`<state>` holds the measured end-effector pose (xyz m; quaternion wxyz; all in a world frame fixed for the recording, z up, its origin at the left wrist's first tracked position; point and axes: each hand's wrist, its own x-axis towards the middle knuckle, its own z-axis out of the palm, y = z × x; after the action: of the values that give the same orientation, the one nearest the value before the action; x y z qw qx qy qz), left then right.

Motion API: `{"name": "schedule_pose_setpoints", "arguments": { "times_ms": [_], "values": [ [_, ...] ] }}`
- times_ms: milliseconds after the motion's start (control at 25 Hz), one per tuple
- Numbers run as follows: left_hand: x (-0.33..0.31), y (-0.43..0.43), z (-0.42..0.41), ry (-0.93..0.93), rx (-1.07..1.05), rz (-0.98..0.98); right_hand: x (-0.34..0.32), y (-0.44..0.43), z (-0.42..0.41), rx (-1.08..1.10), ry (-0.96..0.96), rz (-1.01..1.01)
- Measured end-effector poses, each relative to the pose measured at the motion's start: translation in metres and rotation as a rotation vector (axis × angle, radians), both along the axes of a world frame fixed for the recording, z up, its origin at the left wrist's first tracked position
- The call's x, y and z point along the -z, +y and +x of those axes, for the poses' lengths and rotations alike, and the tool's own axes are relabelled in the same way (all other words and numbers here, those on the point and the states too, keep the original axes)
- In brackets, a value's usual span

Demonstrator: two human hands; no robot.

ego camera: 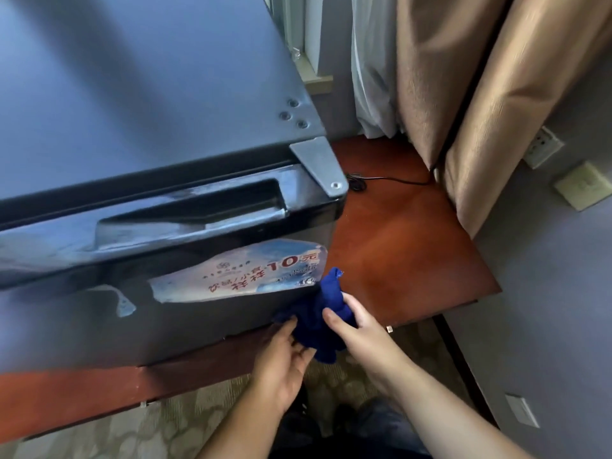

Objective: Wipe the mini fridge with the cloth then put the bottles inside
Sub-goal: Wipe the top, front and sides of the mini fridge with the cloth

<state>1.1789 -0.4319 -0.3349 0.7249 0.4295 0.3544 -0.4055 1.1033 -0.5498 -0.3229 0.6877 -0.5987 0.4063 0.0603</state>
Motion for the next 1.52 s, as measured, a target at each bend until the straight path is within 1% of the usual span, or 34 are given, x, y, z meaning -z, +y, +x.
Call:
{"name": "schedule_pose_setpoints", "arguments": {
  "times_ms": [120,240,360,560,640,760,800,840,920,960,1000,1040,1080,1120,1160,1200,1240,1280,1320,1400,1520],
  "values": [
    [0.003,-0.011,-0.004,0.006,-0.016,0.066,0.005,-0.017,0.009,-0.064,0.032,0.113],
    [0.005,-0.030,-0.010,0.001,-0.136,0.089,0.014,-0.042,0.020,-0.149,0.025,0.150],
    [0.003,-0.065,-0.019,-0.011,-0.313,0.108,0.026,-0.078,0.030,-0.251,-0.005,0.136],
    [-0.020,-0.132,-0.019,-0.027,-0.452,0.133,0.016,-0.139,0.053,-0.471,-0.097,0.011],
    [-0.037,-0.150,-0.017,-0.088,-0.499,0.126,0.001,-0.153,0.063,-0.493,-0.144,-0.022],
    [-0.070,-0.161,-0.018,-0.262,-0.541,0.118,-0.030,-0.163,0.077,-0.505,-0.254,0.047],
    [-0.084,-0.162,-0.022,-0.369,-0.497,0.166,-0.042,-0.165,0.080,-0.496,-0.292,0.106],
    [-0.099,-0.162,-0.027,-0.517,-0.393,0.276,-0.054,-0.166,0.082,-0.476,-0.326,0.191],
    [-0.131,-0.158,-0.037,-0.864,-0.009,0.692,-0.079,-0.170,0.087,-0.423,-0.403,0.427],
    [-0.148,-0.154,-0.042,-1.002,0.168,0.897,-0.090,-0.171,0.089,-0.391,-0.439,0.538],
    [-0.167,-0.150,-0.047,-1.134,0.282,1.070,-0.099,-0.170,0.093,-0.361,-0.461,0.616],
    [-0.186,-0.142,-0.051,-1.274,0.343,1.200,-0.108,-0.166,0.095,-0.325,-0.463,0.687],
    [-0.207,-0.132,-0.053,-1.430,0.346,1.280,-0.118,-0.160,0.096,-0.286,-0.458,0.742],
    [-0.227,-0.122,-0.052,-1.565,0.315,1.332,-0.126,-0.153,0.097,-0.239,-0.451,0.786],
    [-0.245,-0.111,-0.048,-1.654,0.272,1.362,-0.130,-0.146,0.097,-0.198,-0.442,0.806],
    [-0.261,-0.101,-0.044,-1.705,0.232,1.385,-0.134,-0.137,0.096,-0.167,-0.424,0.806],
    [-0.276,-0.092,-0.039,-1.715,0.210,1.396,-0.136,-0.129,0.093,-0.152,-0.408,0.788],
    [-0.288,-0.086,-0.034,-1.711,0.223,1.403,-0.139,-0.121,0.088,-0.155,-0.399,0.746],
    [-0.295,-0.084,-0.029,-1.708,0.285,1.403,-0.141,-0.115,0.085,-0.173,-0.393,0.675],
    [-0.298,-0.086,-0.016,-1.705,0.513,1.428,-0.149,-0.109,0.079,-0.238,-0.407,0.511],
    [-0.300,-0.091,0.004,-1.674,0.903,1.537,-0.159,-0.108,0.069,-0.305,-0.479,0.443]
  ]
}}
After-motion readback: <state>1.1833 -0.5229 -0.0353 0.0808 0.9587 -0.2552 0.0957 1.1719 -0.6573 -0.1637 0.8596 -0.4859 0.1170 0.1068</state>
